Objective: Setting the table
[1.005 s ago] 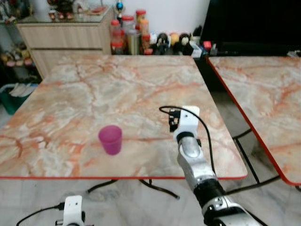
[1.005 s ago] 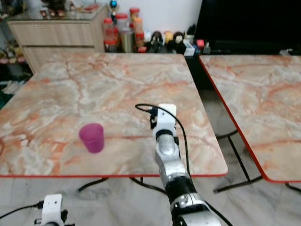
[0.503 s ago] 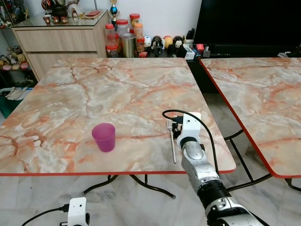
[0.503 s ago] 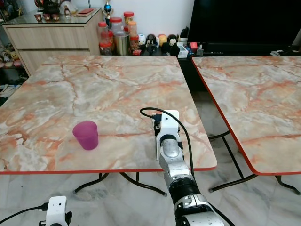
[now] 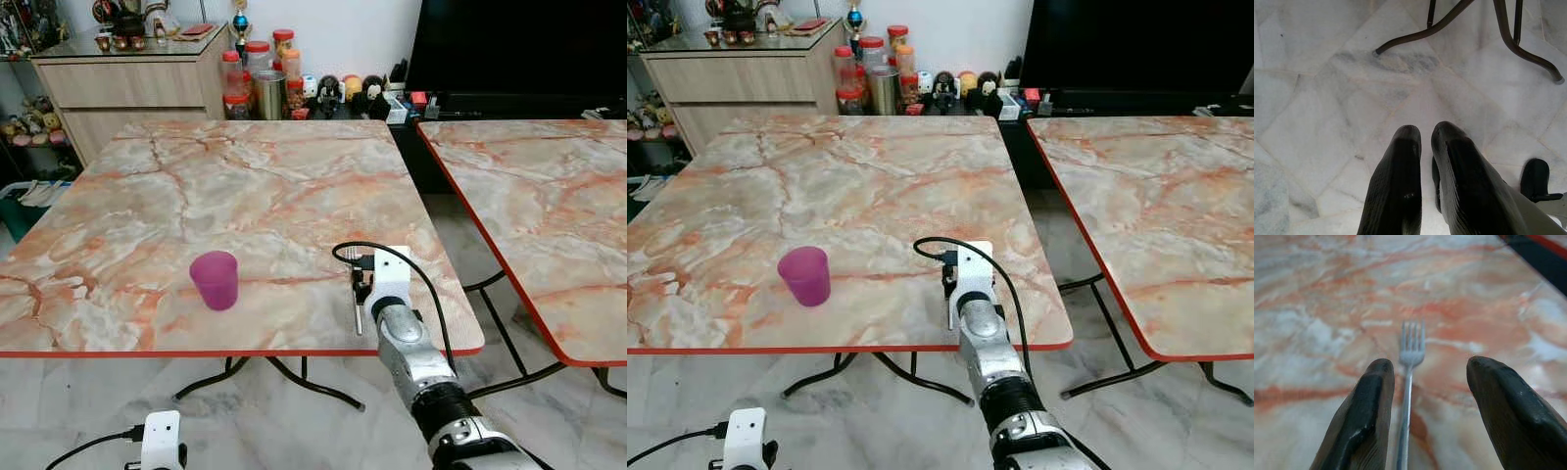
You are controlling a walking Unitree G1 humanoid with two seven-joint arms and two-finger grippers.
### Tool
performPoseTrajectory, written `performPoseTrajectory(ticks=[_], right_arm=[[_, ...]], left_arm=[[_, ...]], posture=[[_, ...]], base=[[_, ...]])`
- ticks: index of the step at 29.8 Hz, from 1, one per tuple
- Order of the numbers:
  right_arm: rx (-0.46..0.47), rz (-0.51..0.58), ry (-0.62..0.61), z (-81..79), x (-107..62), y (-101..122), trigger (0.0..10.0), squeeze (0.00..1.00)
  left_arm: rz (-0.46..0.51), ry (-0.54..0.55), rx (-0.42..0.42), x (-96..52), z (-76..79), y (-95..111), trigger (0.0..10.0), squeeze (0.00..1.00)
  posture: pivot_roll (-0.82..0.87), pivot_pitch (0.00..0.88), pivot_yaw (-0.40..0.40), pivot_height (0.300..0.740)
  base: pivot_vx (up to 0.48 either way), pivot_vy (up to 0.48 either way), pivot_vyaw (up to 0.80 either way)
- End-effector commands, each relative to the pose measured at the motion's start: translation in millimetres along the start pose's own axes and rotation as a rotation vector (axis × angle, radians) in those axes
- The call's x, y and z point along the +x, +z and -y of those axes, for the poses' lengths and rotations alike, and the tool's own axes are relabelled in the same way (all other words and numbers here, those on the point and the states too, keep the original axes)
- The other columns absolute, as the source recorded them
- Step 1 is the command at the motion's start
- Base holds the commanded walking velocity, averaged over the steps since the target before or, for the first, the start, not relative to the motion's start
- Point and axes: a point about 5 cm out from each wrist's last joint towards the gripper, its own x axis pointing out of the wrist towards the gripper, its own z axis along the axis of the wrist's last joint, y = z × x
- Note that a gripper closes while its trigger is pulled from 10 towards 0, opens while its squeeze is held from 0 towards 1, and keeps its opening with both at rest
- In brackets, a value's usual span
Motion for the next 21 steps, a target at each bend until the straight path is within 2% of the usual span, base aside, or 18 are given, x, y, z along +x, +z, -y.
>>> performPoseTrajectory(ticks=[1,21], right_arm=[[-0.011,0.019,0.014,-2.2,3.4,9,10.0,0.00],[-0.021,0.021,0.024,-0.5,12.3,21,10.0,0.00]], left_arm=[[-0.018,-0.002,-0.001,0.0,-0.9,-2,10.0,0.00],[-0.025,0.001,-0.011,-0.3,0.1,-3,10.0,0.00]], posture=[[0.08,0.000,-0.024,0.714],[0.09,0.000,-0.030,0.714]], base=[[0.000,0.000,0.00],[0.000,0.000,0.00]])
